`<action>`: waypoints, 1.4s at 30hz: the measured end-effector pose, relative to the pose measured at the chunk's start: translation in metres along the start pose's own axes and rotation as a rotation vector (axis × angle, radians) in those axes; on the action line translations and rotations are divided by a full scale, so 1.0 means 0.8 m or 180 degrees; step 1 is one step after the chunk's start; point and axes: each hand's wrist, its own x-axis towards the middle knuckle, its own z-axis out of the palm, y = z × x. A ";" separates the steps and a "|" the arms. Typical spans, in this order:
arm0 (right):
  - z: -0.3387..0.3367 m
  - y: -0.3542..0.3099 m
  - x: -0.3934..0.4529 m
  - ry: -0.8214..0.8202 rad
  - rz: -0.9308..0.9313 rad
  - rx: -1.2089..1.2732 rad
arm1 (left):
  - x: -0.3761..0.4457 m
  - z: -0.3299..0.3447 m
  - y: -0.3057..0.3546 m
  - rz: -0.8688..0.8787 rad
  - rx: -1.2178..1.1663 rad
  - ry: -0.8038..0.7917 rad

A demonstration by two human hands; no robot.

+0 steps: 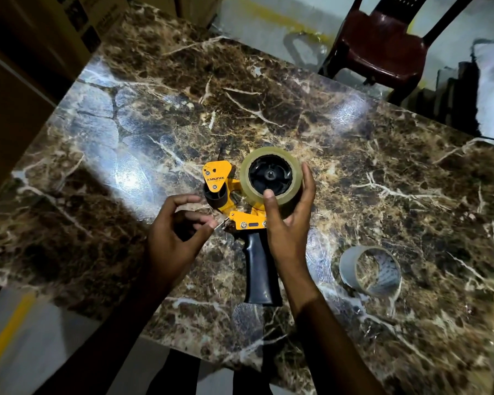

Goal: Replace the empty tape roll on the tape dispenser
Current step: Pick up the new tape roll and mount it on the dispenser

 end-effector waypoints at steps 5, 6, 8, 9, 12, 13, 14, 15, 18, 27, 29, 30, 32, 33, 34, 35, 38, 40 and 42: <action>0.001 -0.001 -0.003 0.0134 -0.0102 -0.0052 | 0.000 -0.016 -0.001 -0.0046 0.0100 -0.0185; 0.001 -0.001 -0.004 0.0157 -0.0130 -0.0079 | 0.000 -0.019 -0.002 -0.0043 0.0130 -0.0166; 0.002 0.001 -0.003 0.0212 -0.0170 -0.0131 | 0.000 -0.024 -0.002 -0.0013 0.0171 -0.0140; 0.003 0.002 -0.002 0.0218 -0.0179 -0.0132 | 0.000 -0.027 -0.001 -0.0012 0.0184 -0.0127; 0.005 0.002 0.000 0.0134 -0.0236 -0.0207 | 0.000 -0.034 -0.001 -0.0055 0.0187 -0.0046; 0.005 0.000 -0.001 0.0100 -0.0250 -0.0257 | 0.001 -0.036 -0.001 -0.0054 0.0200 -0.0029; 0.005 0.000 -0.001 0.0079 -0.0257 -0.0290 | 0.001 -0.038 -0.002 -0.0058 0.0214 -0.0033; 0.005 -0.001 -0.001 0.0066 -0.0242 -0.0276 | 0.002 -0.040 -0.003 -0.0057 0.0241 -0.0052; 0.007 0.001 -0.001 0.0108 -0.0207 -0.0233 | 0.005 -0.046 -0.006 0.0032 0.0411 -0.0140; 0.010 0.008 0.001 0.0017 -0.0242 -0.0270 | 0.016 -0.045 0.008 0.0812 0.1056 -0.0446; 0.010 0.009 0.001 -0.0007 -0.0240 -0.0316 | 0.025 -0.045 0.007 0.1115 0.1507 -0.0509; 0.010 0.010 0.001 -0.0008 -0.0236 -0.0308 | 0.028 -0.042 0.008 0.1130 0.1559 -0.0531; 0.009 0.012 0.000 -0.0010 -0.0204 -0.0264 | 0.032 -0.038 0.005 0.1200 0.1587 -0.0550; 0.010 0.012 0.000 -0.0004 -0.0196 -0.0252 | 0.032 -0.037 0.004 0.1278 0.1611 -0.0557; 0.010 0.012 0.000 0.0010 -0.0190 -0.0242 | 0.033 -0.037 0.001 0.1361 0.1652 -0.0540; 0.010 0.013 0.000 0.0022 -0.0184 -0.0226 | 0.034 -0.037 -0.001 0.1427 0.1698 -0.0514; 0.011 0.014 0.001 0.0057 -0.0194 -0.0200 | 0.038 -0.040 -0.003 0.1490 0.1794 -0.0385; 0.012 0.014 0.002 0.0071 -0.0185 -0.0193 | 0.042 -0.041 -0.005 0.1528 0.1788 -0.0309; 0.012 0.012 0.002 0.0059 -0.0182 -0.0158 | 0.044 -0.040 -0.004 0.1567 0.1764 -0.0227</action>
